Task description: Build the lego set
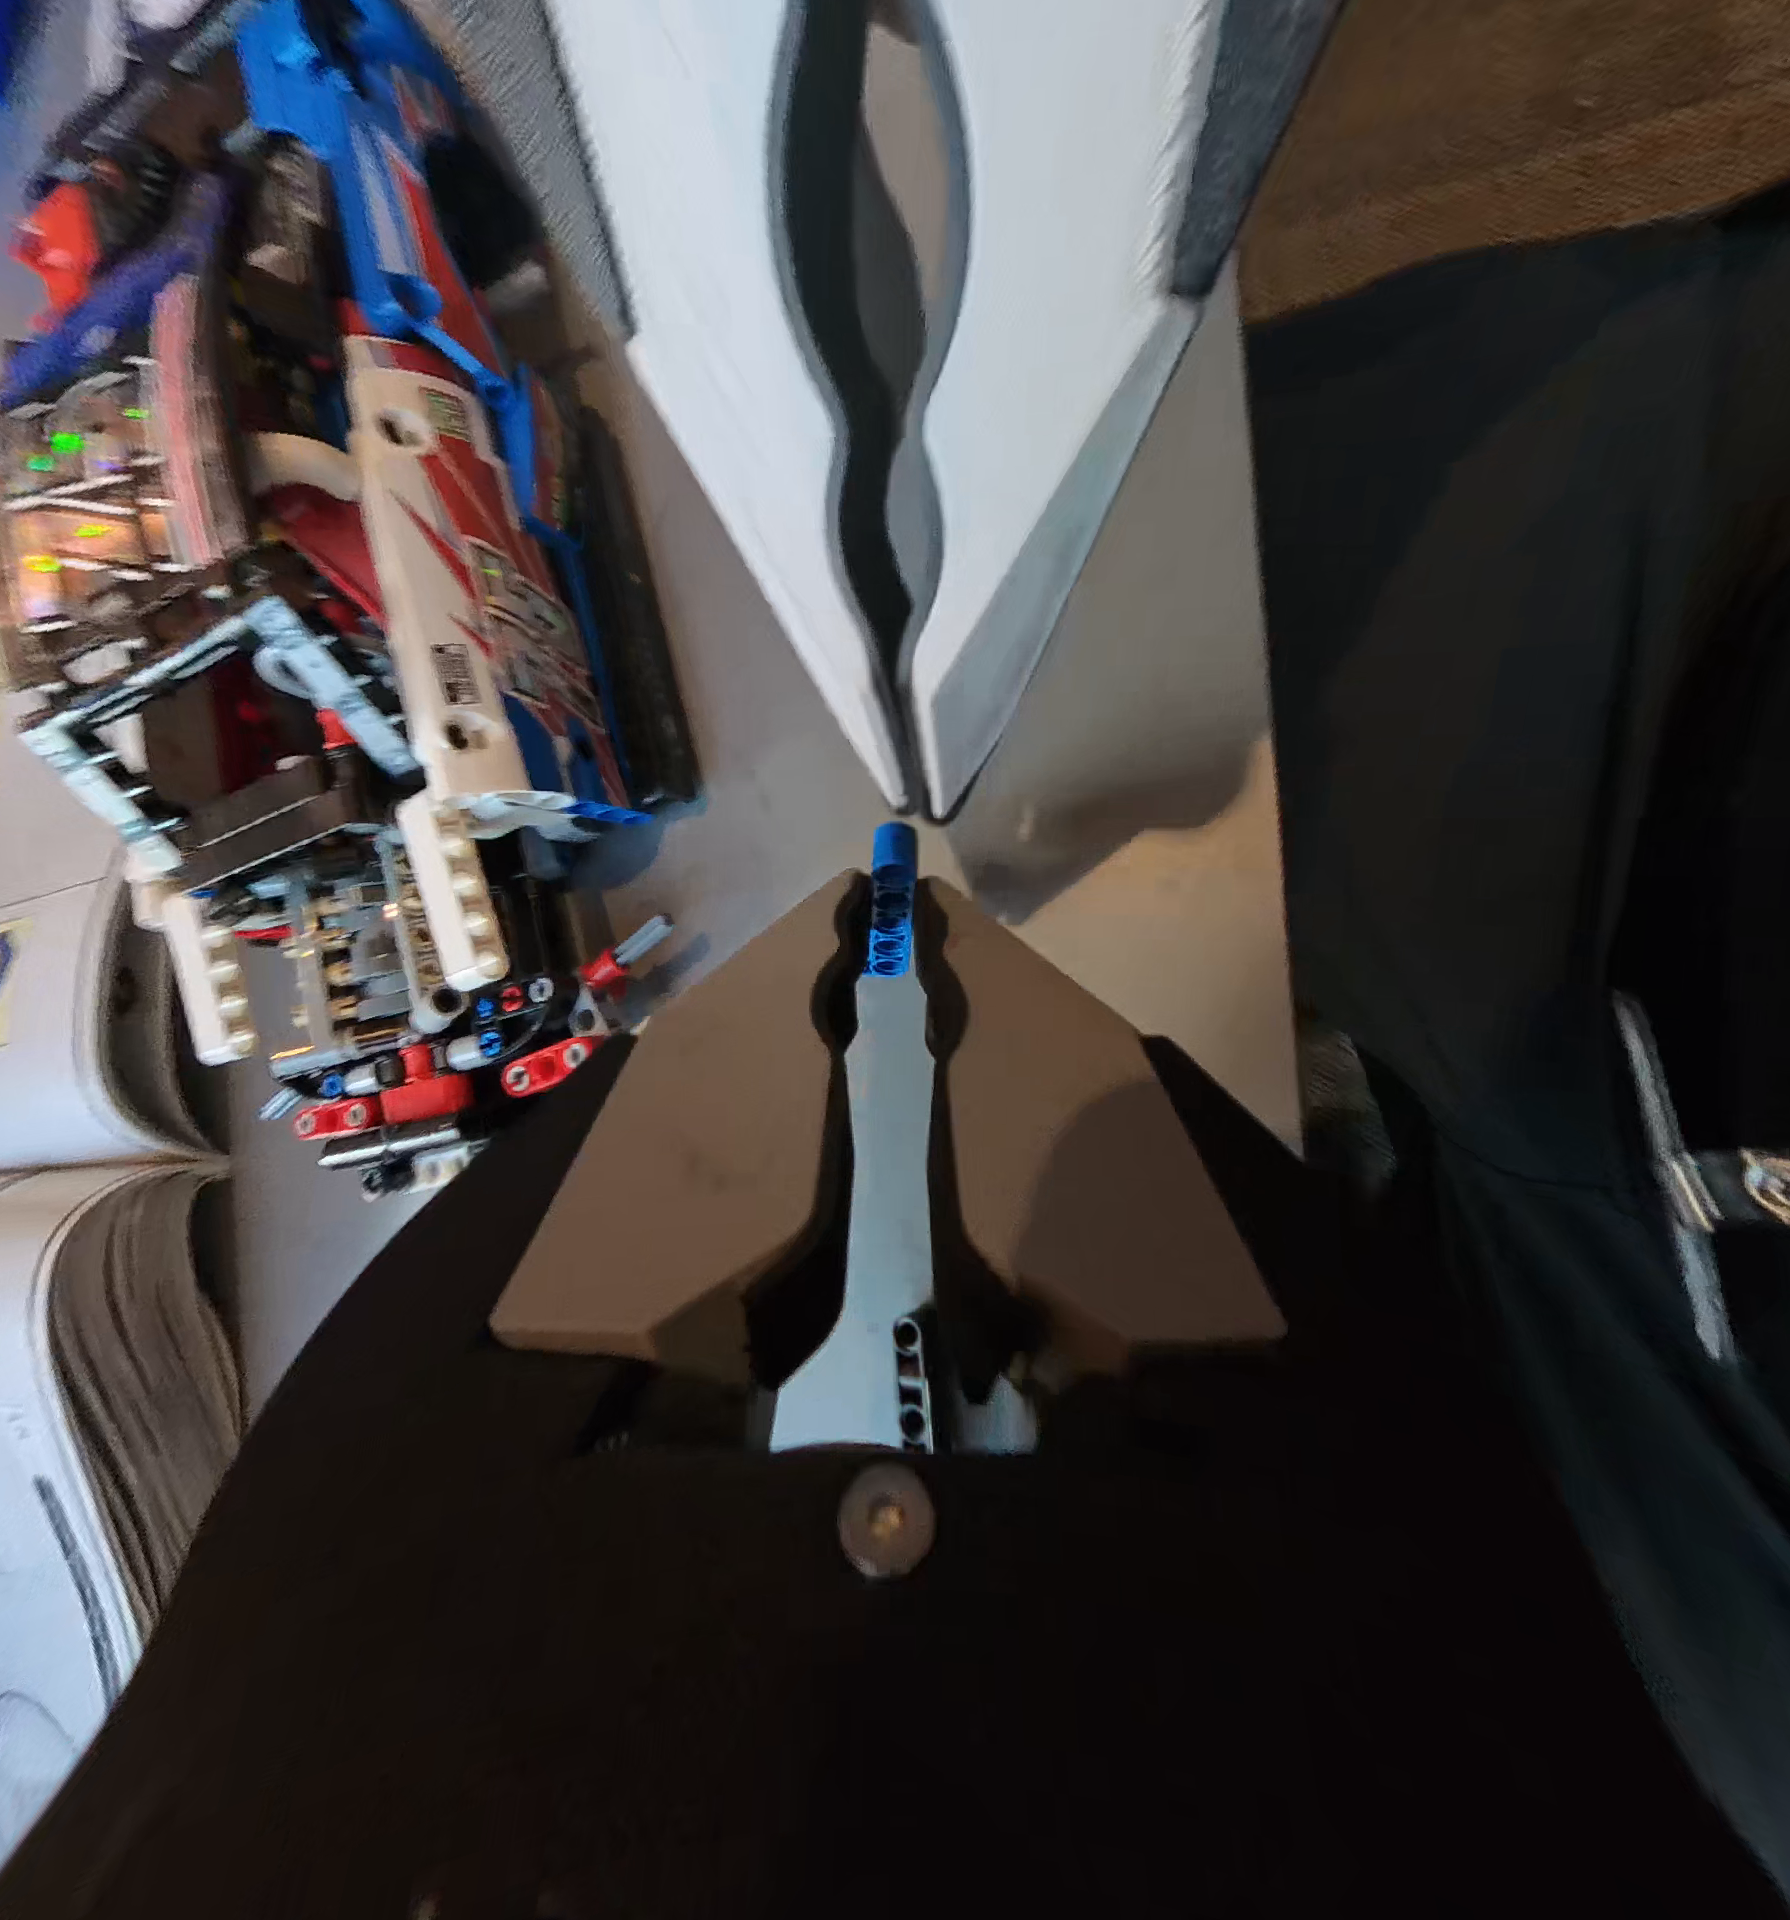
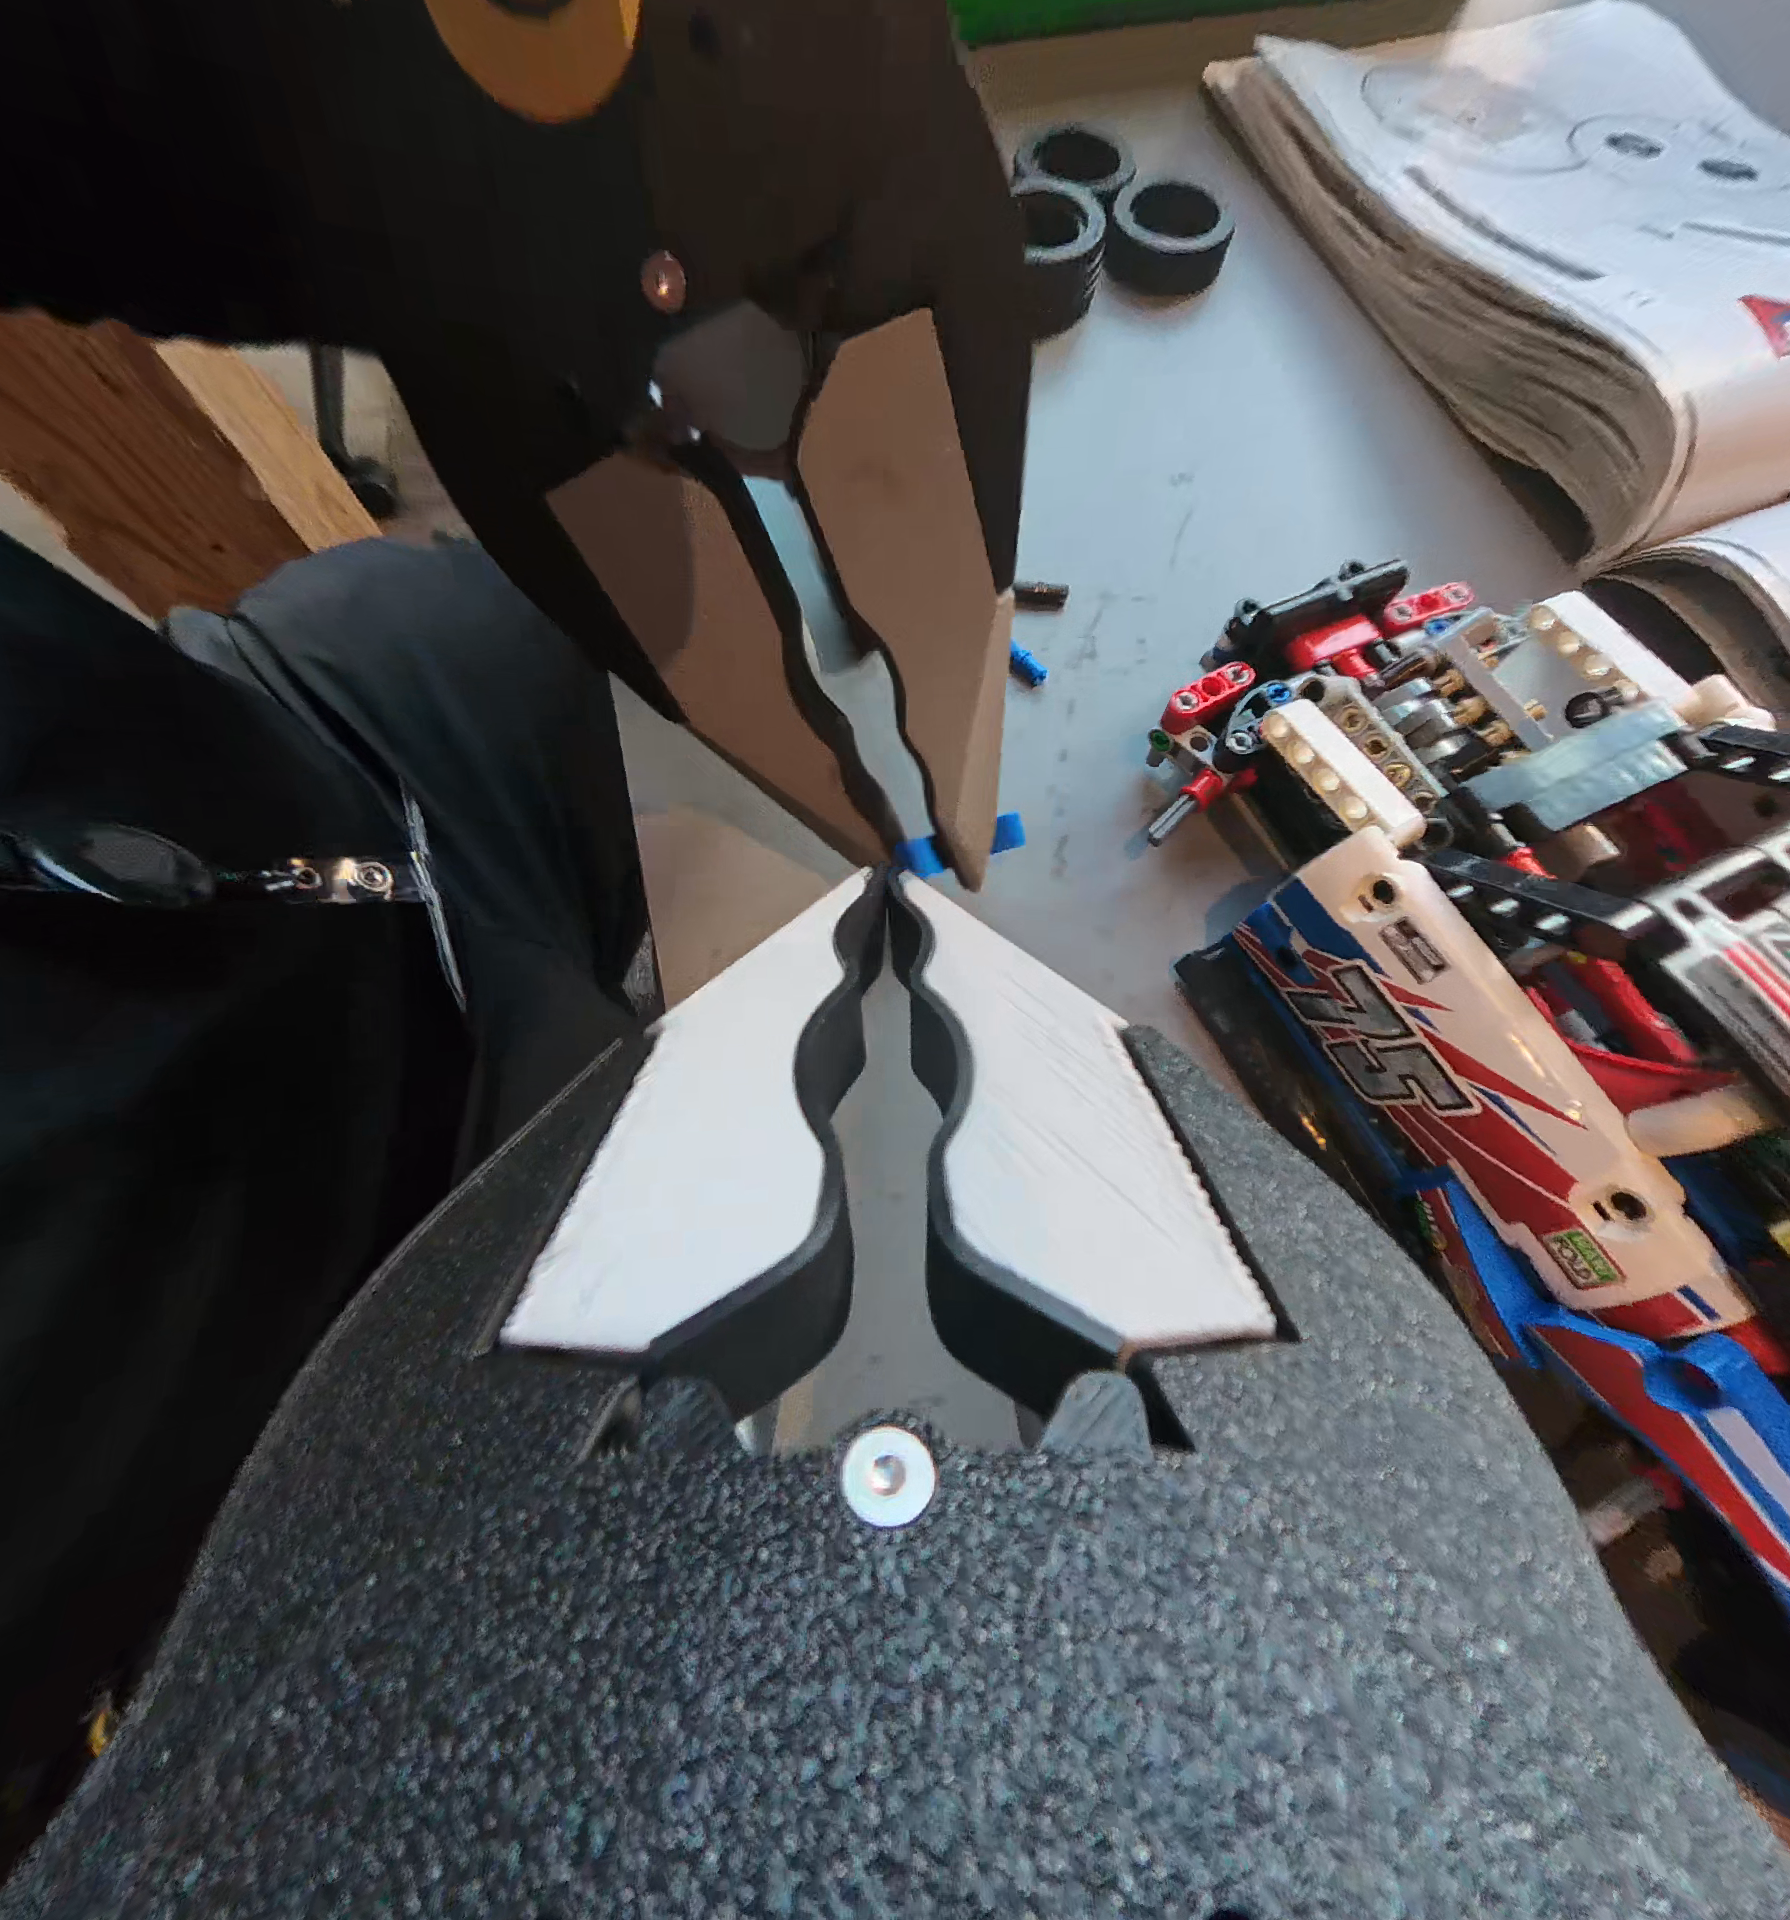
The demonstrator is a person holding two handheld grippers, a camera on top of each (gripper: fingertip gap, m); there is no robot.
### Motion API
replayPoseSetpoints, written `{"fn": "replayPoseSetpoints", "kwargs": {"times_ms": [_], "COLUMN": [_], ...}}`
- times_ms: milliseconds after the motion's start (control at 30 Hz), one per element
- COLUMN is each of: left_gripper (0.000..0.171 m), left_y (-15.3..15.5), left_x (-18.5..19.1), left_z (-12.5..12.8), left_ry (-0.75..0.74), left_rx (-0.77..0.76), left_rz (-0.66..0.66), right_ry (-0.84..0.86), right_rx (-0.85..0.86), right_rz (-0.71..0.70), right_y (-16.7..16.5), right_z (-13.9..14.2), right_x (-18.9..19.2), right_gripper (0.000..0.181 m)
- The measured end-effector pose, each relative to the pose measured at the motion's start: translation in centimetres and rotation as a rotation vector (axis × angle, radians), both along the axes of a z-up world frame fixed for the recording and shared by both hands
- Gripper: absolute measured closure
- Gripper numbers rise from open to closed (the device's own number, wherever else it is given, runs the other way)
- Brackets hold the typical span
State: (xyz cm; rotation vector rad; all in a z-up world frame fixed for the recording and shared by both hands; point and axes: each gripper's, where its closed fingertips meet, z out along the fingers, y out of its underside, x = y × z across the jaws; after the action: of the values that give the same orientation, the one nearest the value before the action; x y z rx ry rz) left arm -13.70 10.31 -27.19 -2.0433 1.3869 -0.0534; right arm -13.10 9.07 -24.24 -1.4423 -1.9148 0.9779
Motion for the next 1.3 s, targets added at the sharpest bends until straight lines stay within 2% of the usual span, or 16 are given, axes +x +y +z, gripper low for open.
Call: {"fn": "replayPoseSetpoints", "kwargs": {"times_ms": [33, 133, 200, 233, 267, 333, 433, 533, 633, 833, 1033, 1133, 1200, 1233, 1267, 1300], "left_gripper": [0.167, 0.167, 0.166, 0.166, 0.166, 0.166, 0.166, 0.166, 0.166, 0.166, 0.166, 0.159, 0.154, 0.158, 0.164, 0.164], "left_y": [0.3, 0.7, -0.4, -1.1, -1.3, -1.6, -2.6, -3.8, -4.0, -4.9, -5.0, -4.8, -5.3, -5.6, -5.5, -5.1], "left_x": [-0.1, 0.2, 1.7, 2.4, 2.4, 2.1, 1.8, 2.3, 2.9, 3.3, 3.9, 2.4, 0.2, -1.1, -2.7, -4.4], "left_z": [0.5, 3.3, 6.1, 7.6, 8.7, 10.9, 13.0, 14.6, 14.6, 15.2, 14.6, 13.7, 13.3, 13.1, 12.7, 12.2], "left_ry": [-0.03, -0.276, -0.546, -0.667, -0.734, -0.871, -1.0, -1.147, -1.169, -1.284, -1.253, -1.179, -1.117, -1.076, -1.026, -0.974], "left_rx": [0.037, 0.12, 0.121, 0.133, 0.179, 0.28, 0.348, 0.34, 0.328, 0.285, 0.273, 0.26, 0.214, 0.179, 0.146, 0.113], "left_rz": [0.032, 0.117, 0.083, 0.039, 0.031, 0.009, -0.04, -0.097, -0.11, -0.129, -0.12, -0.057, -0.018, 0.0, 0.054, 0.128], "right_ry": [0.031, 0.154, 0.227, 0.273, 0.326, 0.405, 0.437, 0.476, 0.53, 0.538, 0.511, 0.423, 0.302, 0.242, 0.176, 0.117], "right_rx": [-0.01, -0.1, -0.173, -0.199, -0.228, -0.272, -0.221, -0.197, -0.208, -0.189, -0.199, -0.167, -0.107, -0.051, -0.002, 0.029], "right_rz": [-0.01, -0.032, -0.028, -0.001, 0.026, 0.102, 0.114, 0.123, 0.148, 0.203, 0.238, 0.2, 0.144, 0.117, 0.104, 0.103], "right_y": [0.3, 1.0, 0.9, 0.4, -0.1, -1.4, -1.6, -1.9, -2.4, -3.3, -3.8, -2.6, -1.1, -0.3, 0.2, 0.5], "right_z": [0.6, 2.4, 3.6, 4.5, 5.7, 7.8, 8.6, 9.2, 10.4, 10.6, 10.3, 8.5, 5.9, 4.3, 2.7, 1.2], "right_x": [0.2, 0.8, 0.7, 0.6, 0.6, 1.0, 1.1, 1.1, 1.1, 1.3, 1.5, 1.4, 1.1, 1.0, 0.9, 0.9], "right_gripper": [0.179, 0.165, 0.148, 0.146, 0.152, 0.152, 0.151, 0.154, 0.159, 0.156, 0.157, 0.158, 0.158, 0.158, 0.158, 0.157]}}
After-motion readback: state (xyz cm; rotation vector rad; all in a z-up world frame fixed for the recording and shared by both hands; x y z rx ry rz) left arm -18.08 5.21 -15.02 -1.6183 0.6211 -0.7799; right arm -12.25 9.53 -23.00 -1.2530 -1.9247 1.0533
